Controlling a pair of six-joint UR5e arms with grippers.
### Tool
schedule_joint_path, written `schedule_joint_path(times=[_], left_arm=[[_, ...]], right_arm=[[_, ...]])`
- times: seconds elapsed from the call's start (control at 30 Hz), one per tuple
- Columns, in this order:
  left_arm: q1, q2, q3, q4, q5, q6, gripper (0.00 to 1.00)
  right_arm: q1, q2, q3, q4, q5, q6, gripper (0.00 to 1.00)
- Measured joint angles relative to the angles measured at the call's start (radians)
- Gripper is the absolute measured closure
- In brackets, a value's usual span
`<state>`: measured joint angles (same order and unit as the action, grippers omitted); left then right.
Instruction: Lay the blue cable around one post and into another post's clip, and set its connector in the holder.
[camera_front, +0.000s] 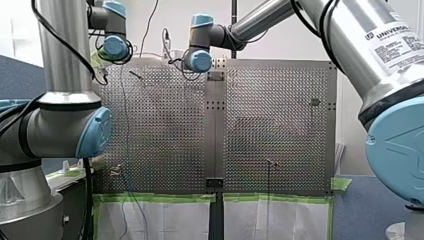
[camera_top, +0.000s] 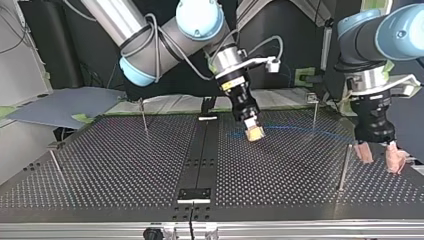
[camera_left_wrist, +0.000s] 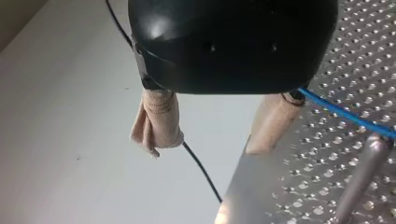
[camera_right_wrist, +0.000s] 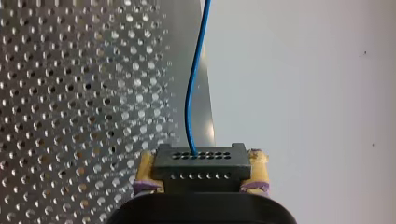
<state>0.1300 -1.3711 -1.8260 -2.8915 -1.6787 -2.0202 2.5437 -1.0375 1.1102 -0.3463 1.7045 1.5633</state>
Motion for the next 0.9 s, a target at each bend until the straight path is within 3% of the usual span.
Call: schedule_joint_path(times=[0.27, 0.47, 0.9], left_arm=[[0.007, -0.002, 0.01, 0.006, 0.02, -0.011, 0.0], [0.02, -0.003, 0.011, 0.006, 0.02, -0.025, 0.0], [0.056, -0.036, 0.024, 0.021, 0.023, -0.053, 0.0]], right_arm=[[0.011, 0.03, -0.074, 0.014, 0.002, 0.002, 0.98], [0.012, 0.04, -0.108, 0.023, 0.002, 0.015, 0.98], [0.019, 0.098, -0.214, 0.068, -0.016, 0.012, 0.98]])
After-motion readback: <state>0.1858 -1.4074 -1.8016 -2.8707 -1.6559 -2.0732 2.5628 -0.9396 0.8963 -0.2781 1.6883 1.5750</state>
